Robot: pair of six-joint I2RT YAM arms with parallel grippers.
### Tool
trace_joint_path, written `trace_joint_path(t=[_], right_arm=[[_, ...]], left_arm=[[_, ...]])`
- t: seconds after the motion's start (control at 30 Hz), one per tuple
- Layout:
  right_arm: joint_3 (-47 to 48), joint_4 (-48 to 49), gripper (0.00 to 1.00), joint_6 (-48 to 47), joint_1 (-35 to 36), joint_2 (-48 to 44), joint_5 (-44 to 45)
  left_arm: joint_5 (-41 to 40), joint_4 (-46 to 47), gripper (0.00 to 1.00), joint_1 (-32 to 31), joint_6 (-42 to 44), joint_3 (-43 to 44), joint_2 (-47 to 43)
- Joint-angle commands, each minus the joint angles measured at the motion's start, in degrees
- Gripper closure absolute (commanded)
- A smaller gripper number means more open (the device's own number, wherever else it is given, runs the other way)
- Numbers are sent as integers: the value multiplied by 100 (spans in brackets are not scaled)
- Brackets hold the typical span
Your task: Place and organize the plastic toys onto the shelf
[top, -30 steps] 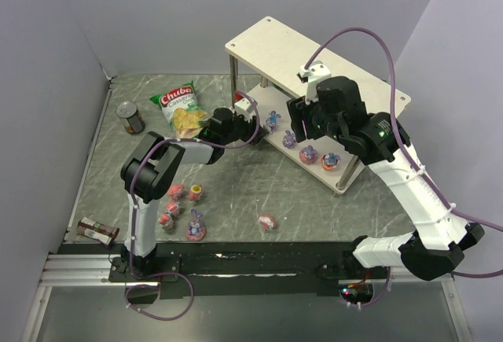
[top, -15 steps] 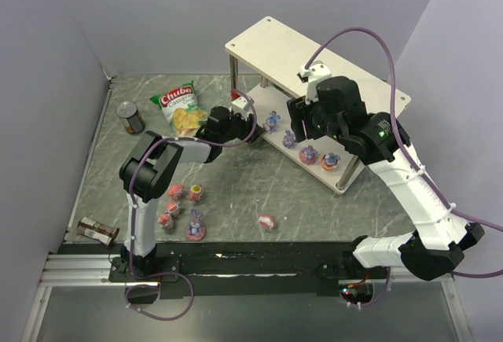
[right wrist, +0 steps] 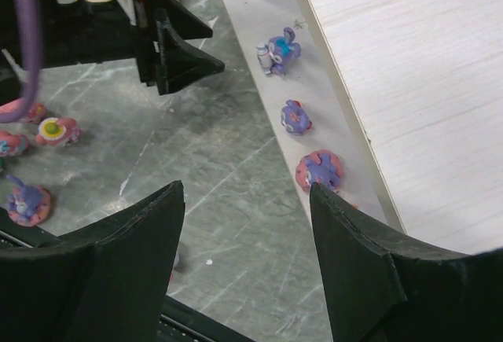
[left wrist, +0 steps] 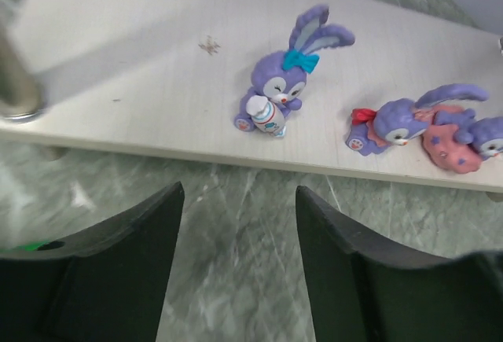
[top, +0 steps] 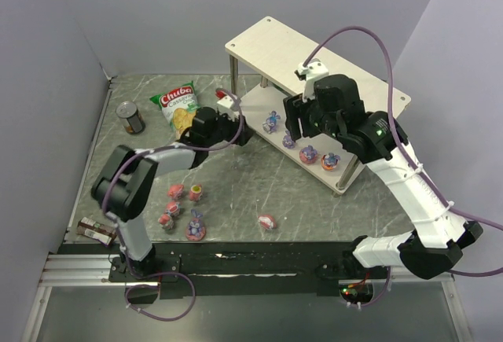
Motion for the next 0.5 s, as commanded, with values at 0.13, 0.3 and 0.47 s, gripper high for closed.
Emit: trace_joint_path(t=[0.13,0.3,0.47], right_arm=[[-362,784,27,146,216,9,-948],[-871,1514,27,40,1419,316,-1335],[-1197,2181,27,-83,2149,1168,-2020]], left_arm=[[-1882,-1386,20,85,-125,-705,-2450],[-3384,-2099,3,155,7,-987,-3909],[-4773,-2871,4,400,-10,-882,-4991]])
